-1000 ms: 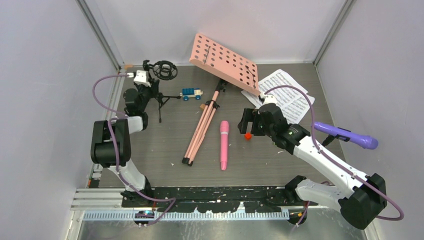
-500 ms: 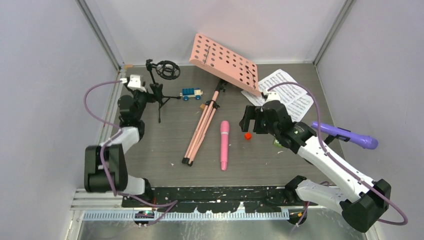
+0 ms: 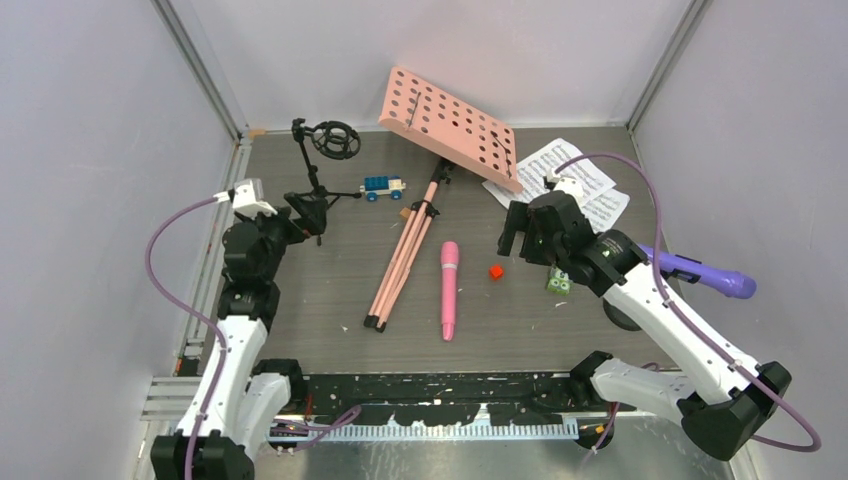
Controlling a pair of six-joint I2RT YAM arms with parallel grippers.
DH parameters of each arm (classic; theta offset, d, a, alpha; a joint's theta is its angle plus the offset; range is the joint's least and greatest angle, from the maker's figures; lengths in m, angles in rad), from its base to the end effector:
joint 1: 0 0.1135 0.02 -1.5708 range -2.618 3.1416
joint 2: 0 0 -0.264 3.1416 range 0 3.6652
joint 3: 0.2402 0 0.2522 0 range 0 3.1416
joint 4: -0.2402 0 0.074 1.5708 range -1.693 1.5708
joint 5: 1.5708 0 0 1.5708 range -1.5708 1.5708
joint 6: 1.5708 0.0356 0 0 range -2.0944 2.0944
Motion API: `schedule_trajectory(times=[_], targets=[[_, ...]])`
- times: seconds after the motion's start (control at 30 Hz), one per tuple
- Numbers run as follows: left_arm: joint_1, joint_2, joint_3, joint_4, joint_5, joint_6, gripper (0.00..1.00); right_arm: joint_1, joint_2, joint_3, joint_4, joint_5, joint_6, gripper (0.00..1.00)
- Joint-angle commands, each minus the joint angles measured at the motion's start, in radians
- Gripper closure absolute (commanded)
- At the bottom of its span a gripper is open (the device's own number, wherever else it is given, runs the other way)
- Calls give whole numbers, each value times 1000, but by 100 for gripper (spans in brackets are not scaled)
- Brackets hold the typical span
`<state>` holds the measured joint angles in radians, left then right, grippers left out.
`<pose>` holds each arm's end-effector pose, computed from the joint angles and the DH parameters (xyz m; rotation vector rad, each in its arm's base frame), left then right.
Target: Pack up the instrument practice props
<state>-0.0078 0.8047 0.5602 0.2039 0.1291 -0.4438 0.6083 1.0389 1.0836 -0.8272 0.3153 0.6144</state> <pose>0.1983 -0.0061 0.2982 -0.2532 1.6101 -0.4522 0.1742 0.1079 0.3359 0.1600 2.3130 0.2511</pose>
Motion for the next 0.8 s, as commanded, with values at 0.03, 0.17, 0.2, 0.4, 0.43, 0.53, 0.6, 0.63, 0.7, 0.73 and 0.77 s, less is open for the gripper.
schedule_trajectory(times=[0.03, 0.17, 0.2, 0.4, 0.43, 0.53, 0.6, 0.63, 0.7, 0.73, 0.77], targets=[[-12, -93, -3, -157, 128, -195, 0, -2, -51, 56, -33, 62, 46, 0], [-12, -35, 39, -224, 212, -217, 0, -2, -97, 61, -51, 67, 23, 0], [-12, -2, 55, -255, 209, -226, 0, -2, -108, 65, -64, 92, 26, 0], [3, 114, 172, -438, 145, -267, 0, -4, -194, 98, -127, 253, 92, 0], [33, 104, 160, -421, 154, -274, 0, -4, -204, 107, -130, 260, 98, 0], [66, 24, 75, -315, 173, -334, 0, -5, -228, 134, -159, 299, 126, 0], [79, -37, 23, -309, 119, -421, 0, -4, -242, 148, -183, 335, 149, 0], [85, -65, 4, -306, 107, -444, 0, -4, -252, 154, -195, 350, 158, 0], [89, -99, -15, -280, 142, -416, 0, -4, -272, 163, -212, 391, 183, 0], [90, -105, -8, -275, 174, -380, 0, -4, -280, 166, -224, 411, 195, 0], [90, -105, 7, -282, 208, -335, 0, -4, -288, 170, -238, 436, 208, 0]])
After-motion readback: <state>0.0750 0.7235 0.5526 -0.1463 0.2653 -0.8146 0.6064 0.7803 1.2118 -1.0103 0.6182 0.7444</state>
